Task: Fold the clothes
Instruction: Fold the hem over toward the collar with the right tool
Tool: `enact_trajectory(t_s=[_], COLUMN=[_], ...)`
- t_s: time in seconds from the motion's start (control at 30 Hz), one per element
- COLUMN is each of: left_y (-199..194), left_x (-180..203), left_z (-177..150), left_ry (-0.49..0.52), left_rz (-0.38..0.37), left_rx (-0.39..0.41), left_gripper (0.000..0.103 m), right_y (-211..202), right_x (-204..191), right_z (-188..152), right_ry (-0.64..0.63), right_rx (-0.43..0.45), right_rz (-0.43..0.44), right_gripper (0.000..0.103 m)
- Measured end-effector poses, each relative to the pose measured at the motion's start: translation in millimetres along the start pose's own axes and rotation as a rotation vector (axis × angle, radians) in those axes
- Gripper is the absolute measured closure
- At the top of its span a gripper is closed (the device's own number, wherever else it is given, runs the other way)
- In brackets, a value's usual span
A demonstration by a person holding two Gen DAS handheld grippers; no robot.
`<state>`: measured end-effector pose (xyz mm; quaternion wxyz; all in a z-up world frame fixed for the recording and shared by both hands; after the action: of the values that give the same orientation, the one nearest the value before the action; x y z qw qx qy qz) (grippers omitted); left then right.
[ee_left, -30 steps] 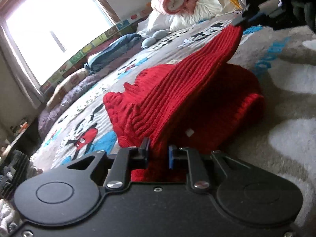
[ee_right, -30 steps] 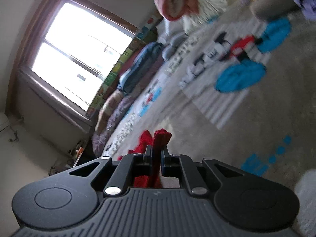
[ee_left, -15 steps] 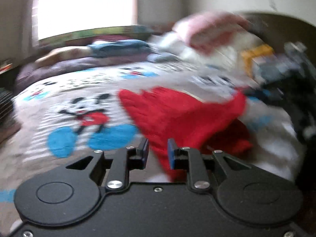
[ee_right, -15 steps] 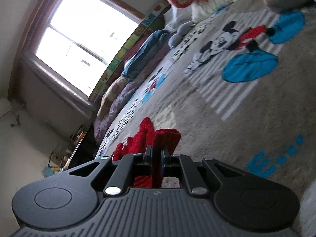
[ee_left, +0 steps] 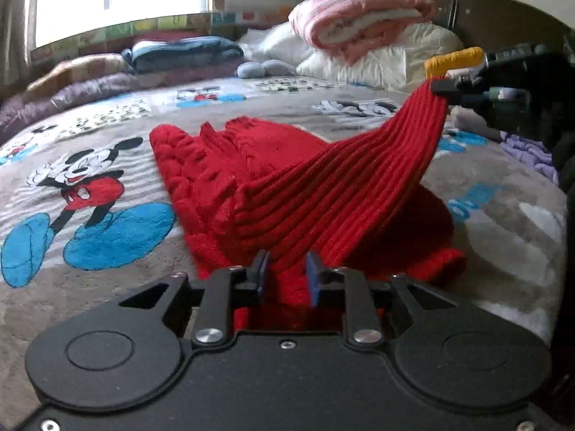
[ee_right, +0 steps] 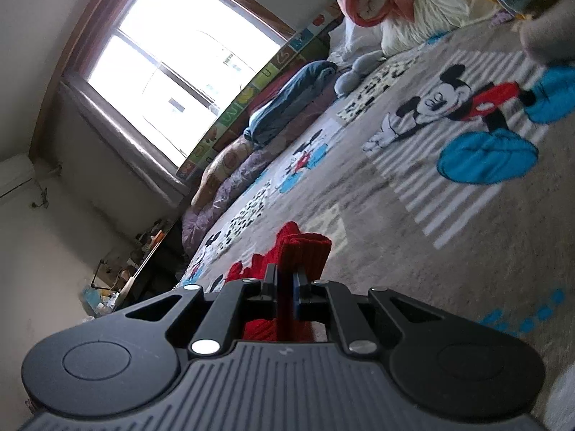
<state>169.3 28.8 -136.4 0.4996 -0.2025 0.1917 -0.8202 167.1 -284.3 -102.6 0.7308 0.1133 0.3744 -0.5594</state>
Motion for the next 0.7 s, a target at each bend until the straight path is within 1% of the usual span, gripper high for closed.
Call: enact_trajectory(t_s=[0.03,0.07,0.1,0.13,0.23,0.47,0.7], left_y=[-3.2,-8.2,-13.9,-18.9,-23.8,-14.3,-12.6], left_x=[-4.2,-7.7,-10.0,-10.5,-4.8,2.9,-1.6], left_z=[3.7,6.4,7.7,8.0,4.8,-5.6,-7.9], left_ry=[-0.048,-0.078,-0.097,-0.098,-0.058,0.030,-0.003], left_rz=[-0.034,-0.068,-0.103,-0.123,-0.134,-0.110,-0.118], left_rx=[-0.004,0.007,0.029,0.050,0.053,-0.002,-0.015], left_gripper=[0.079,0.066,0.047,0.045,0.045,0.045,0.045], right_y=[0.0,0.2,1.6,3.4,11.0,35.9,71.9], right_x=[-2.5,-5.2,-8.7,-12.6,-26.1,-63.8,-96.7], right_z=[2.5,5.1,8.0,10.6,18.6,33.5,40.7], right_ry=[-0.007,-0.014,-0.023,-0.032,-0.056,-0.099,-0.145], right_rx=[0.001,0.001,0.000,-0.002,-0.009,-0.019,-0.056], right_rz=[0.003,0.005,0.009,0.014,0.025,0.060,0.083], right_gripper=[0.093,0.093,0.093,0.093,0.093,0.093,0.093])
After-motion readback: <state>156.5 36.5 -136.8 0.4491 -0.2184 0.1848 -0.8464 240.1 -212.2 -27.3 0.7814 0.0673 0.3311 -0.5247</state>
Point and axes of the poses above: each gripper's, at about its wrist camera, not at the fingertips, and y roughly the way its jaws point, x to its right, z to its top, the point moved 3 cm from there along y, roughly the way its jaws point, and after that the axes turned 7 degrees about -y, right-handed, at the moved point
